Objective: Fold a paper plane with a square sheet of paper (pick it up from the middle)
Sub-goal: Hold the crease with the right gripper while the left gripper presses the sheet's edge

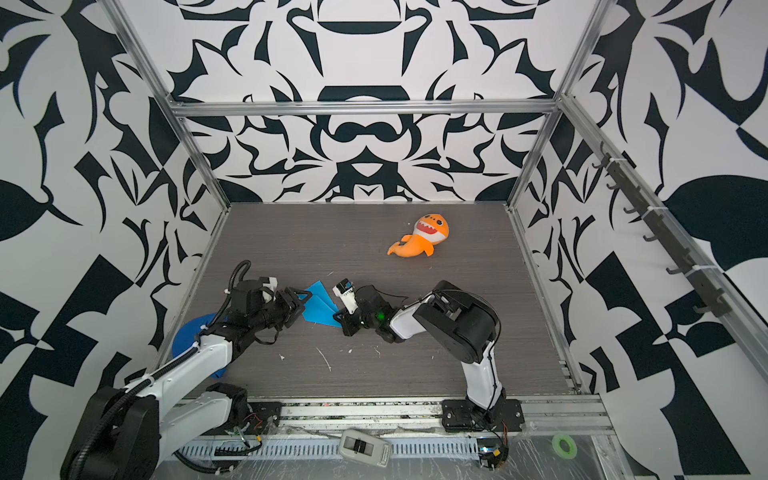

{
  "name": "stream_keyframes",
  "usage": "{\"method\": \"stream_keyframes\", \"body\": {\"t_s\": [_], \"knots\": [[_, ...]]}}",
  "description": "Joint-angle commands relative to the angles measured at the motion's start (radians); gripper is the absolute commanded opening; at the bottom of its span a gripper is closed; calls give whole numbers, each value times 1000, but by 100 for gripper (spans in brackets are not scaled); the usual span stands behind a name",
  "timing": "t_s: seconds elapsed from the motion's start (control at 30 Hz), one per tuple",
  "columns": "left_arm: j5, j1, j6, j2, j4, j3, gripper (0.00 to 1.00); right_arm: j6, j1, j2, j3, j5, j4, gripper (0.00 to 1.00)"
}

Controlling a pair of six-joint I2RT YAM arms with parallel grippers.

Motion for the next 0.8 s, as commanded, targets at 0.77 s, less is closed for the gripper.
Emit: {"method": "stream_keyframes", "body": {"t_s": [0.77], "knots": [[8,-27,-4,303,137,-20,25,120,-32,-7,54,-104,-58,11]]}}
